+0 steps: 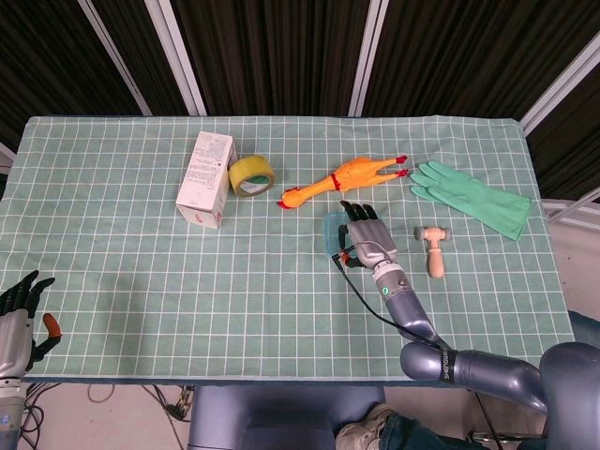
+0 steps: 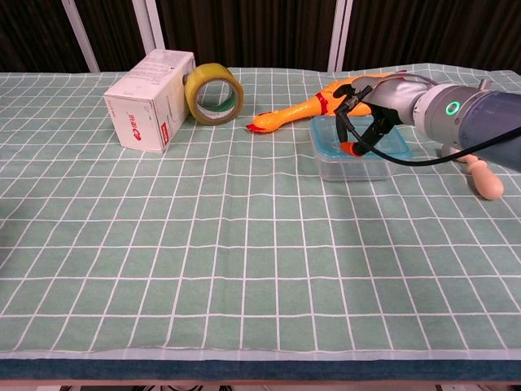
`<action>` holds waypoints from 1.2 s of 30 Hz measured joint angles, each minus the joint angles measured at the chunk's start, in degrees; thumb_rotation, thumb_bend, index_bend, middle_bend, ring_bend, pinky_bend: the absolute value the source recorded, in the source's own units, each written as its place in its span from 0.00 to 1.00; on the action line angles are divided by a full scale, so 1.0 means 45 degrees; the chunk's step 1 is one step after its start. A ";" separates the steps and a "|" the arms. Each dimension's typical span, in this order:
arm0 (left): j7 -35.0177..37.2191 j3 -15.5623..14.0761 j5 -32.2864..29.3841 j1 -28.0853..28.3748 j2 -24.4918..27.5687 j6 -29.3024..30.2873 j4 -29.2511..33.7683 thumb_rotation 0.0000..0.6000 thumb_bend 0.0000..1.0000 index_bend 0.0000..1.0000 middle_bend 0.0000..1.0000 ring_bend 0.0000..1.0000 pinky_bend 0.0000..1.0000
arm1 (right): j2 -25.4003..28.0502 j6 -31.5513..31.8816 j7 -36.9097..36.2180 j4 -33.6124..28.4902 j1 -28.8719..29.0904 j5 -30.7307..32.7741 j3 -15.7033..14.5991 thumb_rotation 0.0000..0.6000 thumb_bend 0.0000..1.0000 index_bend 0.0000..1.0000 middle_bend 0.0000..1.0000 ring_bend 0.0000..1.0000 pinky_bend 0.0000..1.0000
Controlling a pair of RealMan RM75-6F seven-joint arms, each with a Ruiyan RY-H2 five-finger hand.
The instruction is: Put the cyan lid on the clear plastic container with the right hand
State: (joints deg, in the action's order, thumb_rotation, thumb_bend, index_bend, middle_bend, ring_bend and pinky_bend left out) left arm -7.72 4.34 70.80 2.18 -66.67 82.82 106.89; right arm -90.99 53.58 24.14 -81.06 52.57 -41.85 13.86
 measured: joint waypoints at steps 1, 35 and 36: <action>0.0003 0.0004 -0.0008 0.0002 0.0000 -0.0002 0.0004 1.00 0.74 0.16 0.00 0.00 0.00 | -0.0026 -0.0037 -0.0018 0.0038 0.0009 0.0015 0.0018 1.00 0.55 0.60 0.00 0.00 0.00; 0.0007 0.0016 -0.0101 0.0024 0.0028 -0.0029 0.0036 1.00 0.74 0.16 0.00 0.00 0.00 | -0.0434 -0.1396 0.0203 0.1287 0.0474 0.0964 -0.0008 1.00 0.56 0.60 0.00 0.00 0.00; 0.0014 0.0015 -0.0102 0.0023 0.0031 -0.0031 0.0033 1.00 0.74 0.16 0.00 0.00 0.00 | -0.0410 -0.1377 0.0189 0.1265 0.0482 0.0966 0.0032 1.00 0.56 0.60 0.00 0.00 0.00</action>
State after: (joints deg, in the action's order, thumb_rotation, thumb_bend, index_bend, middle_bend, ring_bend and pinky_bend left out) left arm -7.66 4.40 70.34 2.29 -66.53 82.68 107.04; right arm -92.83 47.38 25.00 -75.36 54.74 -37.51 14.00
